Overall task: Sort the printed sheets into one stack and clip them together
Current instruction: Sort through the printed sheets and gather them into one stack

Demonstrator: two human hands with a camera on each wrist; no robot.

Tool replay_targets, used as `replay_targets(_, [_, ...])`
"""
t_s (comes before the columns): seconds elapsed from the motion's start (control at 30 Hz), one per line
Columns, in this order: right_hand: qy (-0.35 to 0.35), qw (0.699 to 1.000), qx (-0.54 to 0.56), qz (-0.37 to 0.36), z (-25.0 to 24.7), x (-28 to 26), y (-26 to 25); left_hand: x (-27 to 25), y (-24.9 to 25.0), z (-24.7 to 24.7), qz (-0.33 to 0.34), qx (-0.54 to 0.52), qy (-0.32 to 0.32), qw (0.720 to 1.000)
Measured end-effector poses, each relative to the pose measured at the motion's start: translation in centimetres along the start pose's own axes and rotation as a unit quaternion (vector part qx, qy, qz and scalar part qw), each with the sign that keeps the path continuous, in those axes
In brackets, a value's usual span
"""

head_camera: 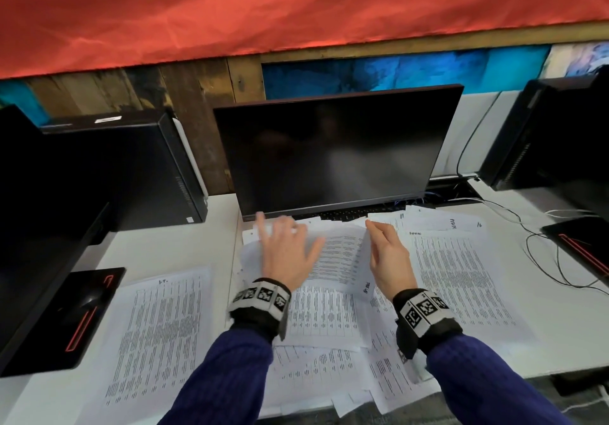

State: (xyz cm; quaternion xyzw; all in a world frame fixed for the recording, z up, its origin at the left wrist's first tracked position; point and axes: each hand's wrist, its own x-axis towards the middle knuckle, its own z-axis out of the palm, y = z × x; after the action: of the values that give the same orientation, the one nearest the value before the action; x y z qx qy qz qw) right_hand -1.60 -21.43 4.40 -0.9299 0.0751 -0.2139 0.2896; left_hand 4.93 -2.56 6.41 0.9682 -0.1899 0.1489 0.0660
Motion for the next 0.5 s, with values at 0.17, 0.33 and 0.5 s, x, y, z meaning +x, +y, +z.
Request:
replay_targets(0.17, [0.031,0.997,0.071,0.029,-0.6,-0.3,-0.3,1.0,5.5,-0.3,0.112,0.017,-0.066,0.991])
replay_targets(0.33, [0.079,0.947,0.217,0.225,0.1,-1.8,2.7,2.2,3.5,-2.5,0.045,-0.061,-0.041,0.996])
replay_targets(0.5, [-0.042,0.834,0.436,0.335,-0.2,-1.0,2.5,3.0,-1.6,-5.0,-0.076,-0.343,-0.021,0.936])
